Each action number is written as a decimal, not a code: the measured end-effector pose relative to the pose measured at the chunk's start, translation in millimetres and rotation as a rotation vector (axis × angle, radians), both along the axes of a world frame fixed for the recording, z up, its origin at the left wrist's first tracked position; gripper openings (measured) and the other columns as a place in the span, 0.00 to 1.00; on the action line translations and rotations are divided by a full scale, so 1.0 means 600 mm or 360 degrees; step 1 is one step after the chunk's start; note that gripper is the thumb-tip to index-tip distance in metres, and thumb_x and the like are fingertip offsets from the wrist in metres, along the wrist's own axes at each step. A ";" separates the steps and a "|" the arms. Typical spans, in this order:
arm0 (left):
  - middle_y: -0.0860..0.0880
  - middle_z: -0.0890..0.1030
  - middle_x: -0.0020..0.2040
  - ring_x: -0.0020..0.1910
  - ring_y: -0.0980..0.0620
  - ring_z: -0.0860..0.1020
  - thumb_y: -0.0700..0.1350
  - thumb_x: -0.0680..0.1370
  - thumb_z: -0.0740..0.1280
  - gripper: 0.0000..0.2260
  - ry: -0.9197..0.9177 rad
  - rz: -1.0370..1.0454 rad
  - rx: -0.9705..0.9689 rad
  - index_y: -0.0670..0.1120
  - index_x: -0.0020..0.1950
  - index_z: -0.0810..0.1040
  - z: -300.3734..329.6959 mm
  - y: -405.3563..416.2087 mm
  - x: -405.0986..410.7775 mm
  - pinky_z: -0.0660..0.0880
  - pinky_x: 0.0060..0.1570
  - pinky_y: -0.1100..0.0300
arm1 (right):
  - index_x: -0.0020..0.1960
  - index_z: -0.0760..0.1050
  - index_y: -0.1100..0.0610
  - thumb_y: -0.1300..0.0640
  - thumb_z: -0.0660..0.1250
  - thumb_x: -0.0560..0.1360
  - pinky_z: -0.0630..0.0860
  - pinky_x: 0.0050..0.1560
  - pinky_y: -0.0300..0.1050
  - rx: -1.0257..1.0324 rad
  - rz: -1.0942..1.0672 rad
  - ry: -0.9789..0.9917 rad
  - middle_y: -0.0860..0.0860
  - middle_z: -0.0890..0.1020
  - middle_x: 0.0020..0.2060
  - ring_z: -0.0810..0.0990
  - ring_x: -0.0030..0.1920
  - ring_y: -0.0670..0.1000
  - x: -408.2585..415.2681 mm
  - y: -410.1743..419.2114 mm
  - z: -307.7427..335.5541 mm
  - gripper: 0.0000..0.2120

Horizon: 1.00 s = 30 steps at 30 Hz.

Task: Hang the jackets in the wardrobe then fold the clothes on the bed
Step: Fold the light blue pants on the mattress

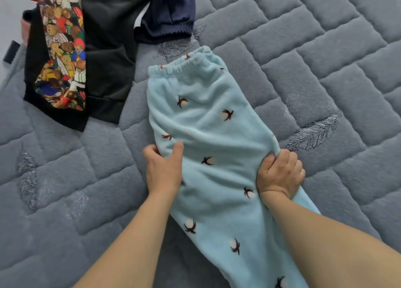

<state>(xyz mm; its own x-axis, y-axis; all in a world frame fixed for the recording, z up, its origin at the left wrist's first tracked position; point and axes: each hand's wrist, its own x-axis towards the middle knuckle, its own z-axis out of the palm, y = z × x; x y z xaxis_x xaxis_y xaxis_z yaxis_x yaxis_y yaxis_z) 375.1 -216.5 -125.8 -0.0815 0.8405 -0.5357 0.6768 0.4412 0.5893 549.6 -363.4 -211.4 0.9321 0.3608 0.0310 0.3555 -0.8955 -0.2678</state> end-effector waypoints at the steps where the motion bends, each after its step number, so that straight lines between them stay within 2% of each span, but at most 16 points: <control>1: 0.53 0.71 0.61 0.61 0.50 0.72 0.60 0.74 0.69 0.30 -0.0124 -0.0029 0.0102 0.49 0.69 0.62 0.000 0.010 0.006 0.67 0.53 0.55 | 0.45 0.71 0.61 0.47 0.50 0.75 0.65 0.45 0.56 -0.0006 0.0004 -0.0005 0.63 0.75 0.43 0.74 0.43 0.63 0.000 0.000 0.001 0.19; 3: 0.50 0.67 0.68 0.65 0.50 0.67 0.53 0.75 0.70 0.31 -0.0083 -0.0218 0.0148 0.49 0.73 0.60 -0.006 0.036 0.015 0.66 0.58 0.55 | 0.44 0.71 0.61 0.47 0.51 0.75 0.66 0.45 0.56 -0.0017 0.0019 -0.0009 0.62 0.75 0.43 0.74 0.43 0.63 0.000 -0.002 0.001 0.18; 6: 0.42 0.75 0.62 0.59 0.39 0.74 0.51 0.77 0.63 0.15 0.0549 -0.0787 -0.0044 0.45 0.61 0.71 -0.014 0.097 0.036 0.71 0.56 0.50 | 0.44 0.70 0.61 0.48 0.51 0.75 0.66 0.45 0.56 -0.0014 0.0020 -0.0011 0.63 0.75 0.43 0.74 0.43 0.63 0.001 -0.003 -0.002 0.18; 8: 0.43 0.76 0.62 0.59 0.40 0.75 0.55 0.78 0.62 0.17 0.1034 -0.1200 -0.0145 0.46 0.61 0.74 -0.007 0.137 0.060 0.71 0.55 0.49 | 0.44 0.70 0.61 0.48 0.51 0.75 0.67 0.44 0.56 -0.0005 0.0020 -0.0019 0.63 0.75 0.42 0.74 0.43 0.63 0.000 -0.002 -0.002 0.18; 10: 0.42 0.72 0.66 0.64 0.41 0.70 0.55 0.76 0.63 0.22 0.1352 -0.1372 0.0082 0.45 0.67 0.71 0.004 0.157 0.091 0.66 0.59 0.48 | 0.44 0.70 0.61 0.48 0.51 0.75 0.67 0.45 0.56 -0.0005 0.0019 -0.0014 0.63 0.75 0.43 0.74 0.43 0.63 0.001 -0.001 -0.001 0.18; 11: 0.42 0.69 0.67 0.65 0.40 0.67 0.53 0.75 0.63 0.24 0.1344 -0.1365 0.0280 0.44 0.68 0.69 0.008 0.158 0.105 0.65 0.61 0.47 | 0.44 0.70 0.61 0.48 0.51 0.75 0.67 0.45 0.56 -0.0010 0.0017 -0.0012 0.63 0.75 0.43 0.74 0.43 0.63 0.001 -0.002 -0.002 0.18; 14: 0.40 0.63 0.71 0.70 0.38 0.61 0.51 0.71 0.59 0.28 0.0987 -0.1185 0.0850 0.43 0.70 0.64 0.008 0.157 0.139 0.56 0.70 0.42 | 0.44 0.70 0.61 0.48 0.51 0.75 0.67 0.45 0.56 -0.0011 0.0017 -0.0004 0.63 0.75 0.42 0.74 0.43 0.63 -0.001 0.001 -0.001 0.18; 16: 0.41 0.56 0.76 0.76 0.39 0.53 0.51 0.71 0.58 0.33 0.0986 -0.1225 0.0801 0.45 0.75 0.57 0.002 0.164 0.154 0.46 0.73 0.38 | 0.44 0.70 0.62 0.48 0.50 0.75 0.67 0.45 0.56 -0.0015 0.0002 -0.0007 0.63 0.75 0.43 0.74 0.43 0.64 -0.001 0.002 0.001 0.19; 17: 0.42 0.56 0.77 0.76 0.40 0.53 0.50 0.73 0.59 0.33 0.1073 -0.1287 0.0674 0.45 0.76 0.56 -0.001 0.168 0.158 0.46 0.72 0.38 | 0.44 0.71 0.62 0.47 0.50 0.75 0.66 0.45 0.56 -0.0025 -0.0001 0.0000 0.63 0.75 0.43 0.74 0.43 0.64 0.002 0.003 0.002 0.19; 19: 0.40 0.64 0.73 0.71 0.38 0.62 0.47 0.75 0.60 0.25 0.1242 -0.1400 0.0506 0.44 0.72 0.62 -0.008 0.183 0.159 0.57 0.69 0.41 | 0.44 0.71 0.62 0.47 0.50 0.75 0.66 0.46 0.56 -0.0031 0.0011 0.0016 0.63 0.75 0.43 0.74 0.44 0.63 0.000 0.001 0.004 0.19; 21: 0.39 0.75 0.64 0.64 0.38 0.72 0.42 0.76 0.59 0.16 0.1285 -0.1534 0.0626 0.45 0.64 0.68 -0.005 0.203 0.170 0.63 0.61 0.46 | 0.44 0.71 0.62 0.48 0.51 0.75 0.67 0.45 0.56 -0.0018 0.0010 0.0017 0.63 0.75 0.43 0.74 0.43 0.63 -0.002 0.001 0.004 0.19; 23: 0.40 0.79 0.59 0.60 0.39 0.76 0.39 0.76 0.57 0.14 0.1265 -0.1562 0.0853 0.45 0.61 0.70 -0.002 0.217 0.183 0.64 0.57 0.47 | 0.44 0.71 0.61 0.48 0.51 0.75 0.67 0.45 0.56 -0.0029 0.0012 0.0023 0.62 0.75 0.42 0.74 0.43 0.63 -0.002 0.002 0.004 0.18; 25: 0.41 0.77 0.61 0.62 0.40 0.73 0.38 0.77 0.56 0.16 0.1259 -0.1380 0.0910 0.46 0.64 0.69 -0.001 0.217 0.191 0.64 0.59 0.45 | 0.44 0.71 0.61 0.48 0.51 0.75 0.67 0.45 0.56 -0.0028 0.0020 0.0009 0.62 0.75 0.42 0.74 0.42 0.63 -0.001 0.000 0.003 0.18; 27: 0.41 0.67 0.70 0.69 0.40 0.65 0.39 0.77 0.57 0.23 0.1264 -0.1237 0.0768 0.45 0.72 0.61 0.003 0.192 0.196 0.58 0.68 0.38 | 0.43 0.71 0.61 0.48 0.51 0.75 0.68 0.44 0.56 -0.0033 0.0028 -0.0005 0.62 0.75 0.42 0.74 0.42 0.63 0.002 0.000 0.001 0.18; 29: 0.41 0.60 0.74 0.73 0.40 0.59 0.40 0.74 0.57 0.31 0.1194 -0.1441 0.0936 0.45 0.77 0.53 0.003 0.134 0.183 0.48 0.72 0.33 | 0.43 0.71 0.61 0.48 0.52 0.75 0.69 0.43 0.56 -0.0034 0.0031 -0.0002 0.61 0.75 0.41 0.74 0.41 0.63 0.003 -0.001 0.000 0.17; 30: 0.41 0.60 0.74 0.73 0.39 0.59 0.41 0.72 0.57 0.33 0.1047 -0.1555 0.1111 0.45 0.77 0.55 0.001 0.092 0.167 0.47 0.73 0.33 | 0.43 0.71 0.61 0.49 0.52 0.75 0.69 0.43 0.56 -0.0027 0.0032 -0.0007 0.61 0.75 0.41 0.74 0.41 0.63 0.003 -0.001 -0.001 0.17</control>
<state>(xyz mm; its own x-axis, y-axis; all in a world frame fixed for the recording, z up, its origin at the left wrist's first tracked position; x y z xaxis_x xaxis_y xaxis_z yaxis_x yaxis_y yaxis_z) 475.2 -161.2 -125.1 0.6228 0.7789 -0.0743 0.7770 -0.6268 -0.0582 551.1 -364.0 -211.9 0.9245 0.3801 0.0287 0.3748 -0.8924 -0.2513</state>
